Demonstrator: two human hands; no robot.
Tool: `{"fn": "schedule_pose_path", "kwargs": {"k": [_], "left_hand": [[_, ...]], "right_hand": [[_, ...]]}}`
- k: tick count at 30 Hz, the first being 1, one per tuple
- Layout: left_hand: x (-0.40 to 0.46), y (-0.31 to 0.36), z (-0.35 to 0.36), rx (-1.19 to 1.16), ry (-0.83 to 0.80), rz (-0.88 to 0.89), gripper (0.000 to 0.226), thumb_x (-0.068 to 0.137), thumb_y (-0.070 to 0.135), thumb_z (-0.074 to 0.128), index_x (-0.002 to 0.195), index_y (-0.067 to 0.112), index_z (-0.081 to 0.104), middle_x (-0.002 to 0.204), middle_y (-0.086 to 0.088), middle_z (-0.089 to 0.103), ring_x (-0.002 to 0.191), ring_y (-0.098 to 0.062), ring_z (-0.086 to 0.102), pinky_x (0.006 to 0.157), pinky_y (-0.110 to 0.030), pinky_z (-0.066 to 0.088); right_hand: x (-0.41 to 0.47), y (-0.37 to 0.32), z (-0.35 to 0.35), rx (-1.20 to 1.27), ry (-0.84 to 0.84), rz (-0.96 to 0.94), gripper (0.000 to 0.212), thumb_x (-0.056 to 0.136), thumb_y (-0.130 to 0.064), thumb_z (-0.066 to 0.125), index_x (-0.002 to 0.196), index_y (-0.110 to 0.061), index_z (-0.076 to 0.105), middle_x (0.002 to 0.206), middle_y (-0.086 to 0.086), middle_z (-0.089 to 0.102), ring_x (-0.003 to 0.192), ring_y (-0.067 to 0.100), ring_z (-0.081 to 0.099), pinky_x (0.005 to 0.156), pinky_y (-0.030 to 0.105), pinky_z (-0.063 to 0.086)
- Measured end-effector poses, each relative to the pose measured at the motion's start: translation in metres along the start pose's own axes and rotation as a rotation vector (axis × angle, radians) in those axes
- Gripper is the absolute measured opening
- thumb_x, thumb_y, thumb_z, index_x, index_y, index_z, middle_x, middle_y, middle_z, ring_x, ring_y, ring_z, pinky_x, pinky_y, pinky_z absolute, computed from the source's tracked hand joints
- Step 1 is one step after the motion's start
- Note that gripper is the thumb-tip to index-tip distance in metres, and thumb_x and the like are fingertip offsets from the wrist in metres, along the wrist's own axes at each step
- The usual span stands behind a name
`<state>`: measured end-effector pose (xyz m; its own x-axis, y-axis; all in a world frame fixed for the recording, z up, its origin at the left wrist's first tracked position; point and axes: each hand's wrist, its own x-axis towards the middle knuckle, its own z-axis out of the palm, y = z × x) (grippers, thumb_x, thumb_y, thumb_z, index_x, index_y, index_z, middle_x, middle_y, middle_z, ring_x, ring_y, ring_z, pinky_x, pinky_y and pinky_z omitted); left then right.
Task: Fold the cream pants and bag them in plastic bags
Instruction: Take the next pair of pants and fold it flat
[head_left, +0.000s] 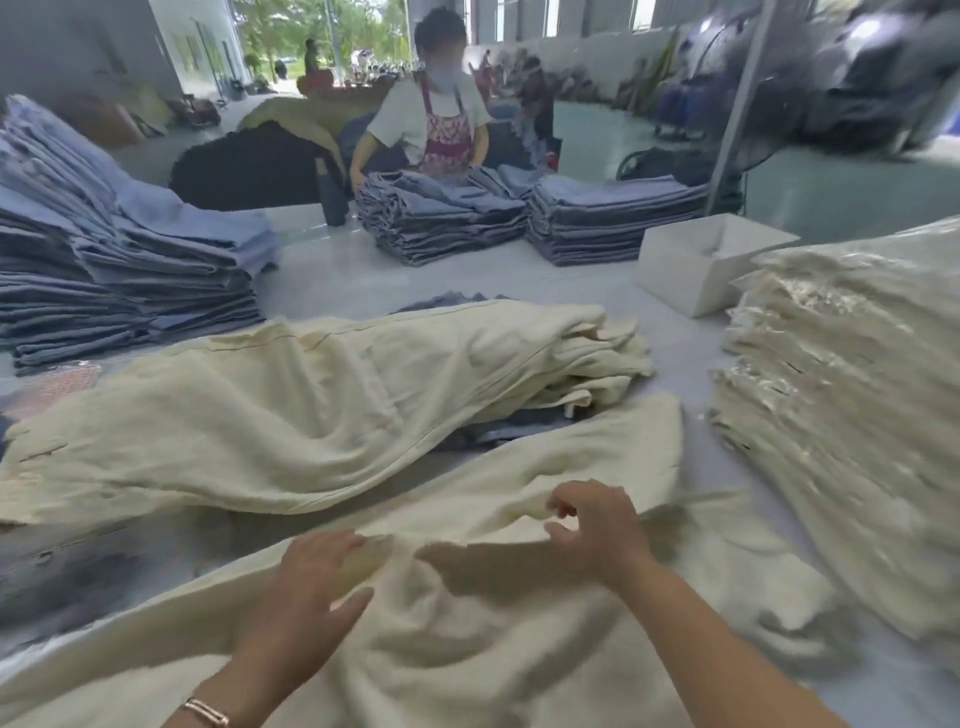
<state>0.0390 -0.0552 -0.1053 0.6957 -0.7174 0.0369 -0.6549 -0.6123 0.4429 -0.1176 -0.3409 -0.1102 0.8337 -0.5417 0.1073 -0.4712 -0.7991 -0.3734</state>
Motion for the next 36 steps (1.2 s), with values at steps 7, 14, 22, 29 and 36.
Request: {"fn": "schedule_pose_path", "kwargs": {"k": [7,14,22,29,36], "left_hand": [[0.057,0.093,0.049,0.252,-0.205,-0.062,0.014,0.082,0.049,0.060,0.083,0.044,0.047,0.094,0.019,0.058,0.102,-0.006,0.054,0.079,-0.025,0.035],[0.046,0.116,0.078,0.256,-0.330,-0.095,0.030,0.086,0.047,0.049,0.112,0.035,0.060,0.116,0.014,0.064,0.107,-0.008,0.058,0.085,-0.022,0.045],[0.057,0.172,0.112,0.285,-0.215,0.160,0.079,0.080,0.050,0.058,0.147,0.045,0.016,0.147,0.021,0.030,0.136,-0.006,0.031,0.110,-0.024,0.030],[0.089,0.221,0.147,0.385,-0.251,0.213,0.015,0.088,0.024,0.046,0.099,0.023,0.057,0.100,0.006,0.058,0.101,-0.020,0.056,0.074,-0.031,0.036],[0.075,0.209,0.135,0.095,-0.083,0.148,0.012,0.097,0.025,0.040,0.097,0.022,0.052,0.098,0.006,0.059,0.094,-0.015,0.055,0.074,-0.028,0.037]], "right_hand": [[0.000,0.167,-0.045,-0.091,0.016,0.423,0.043,0.080,-0.009,0.051,0.121,-0.021,0.055,0.124,-0.002,0.053,0.117,0.020,0.046,0.083,0.031,0.041],[0.012,0.204,-0.055,-0.261,-0.393,0.215,0.018,0.080,-0.021,0.053,0.094,-0.032,0.057,0.106,-0.007,0.057,0.110,0.018,0.052,0.092,0.036,0.031],[0.015,0.203,-0.093,-0.157,-0.497,0.228,0.009,0.071,-0.012,0.052,0.067,-0.018,0.057,0.068,-0.003,0.056,0.074,0.019,0.054,0.049,0.020,0.033],[0.015,0.186,-0.073,1.024,-0.483,0.817,0.033,0.090,-0.014,0.054,0.062,-0.001,0.066,0.068,0.018,0.065,0.056,0.025,0.064,0.052,0.026,0.050],[0.054,0.173,-0.053,2.224,0.021,1.066,0.019,0.097,-0.008,0.046,0.109,-0.003,0.060,0.088,0.015,0.066,0.084,0.030,0.060,0.091,0.043,0.046]]}}
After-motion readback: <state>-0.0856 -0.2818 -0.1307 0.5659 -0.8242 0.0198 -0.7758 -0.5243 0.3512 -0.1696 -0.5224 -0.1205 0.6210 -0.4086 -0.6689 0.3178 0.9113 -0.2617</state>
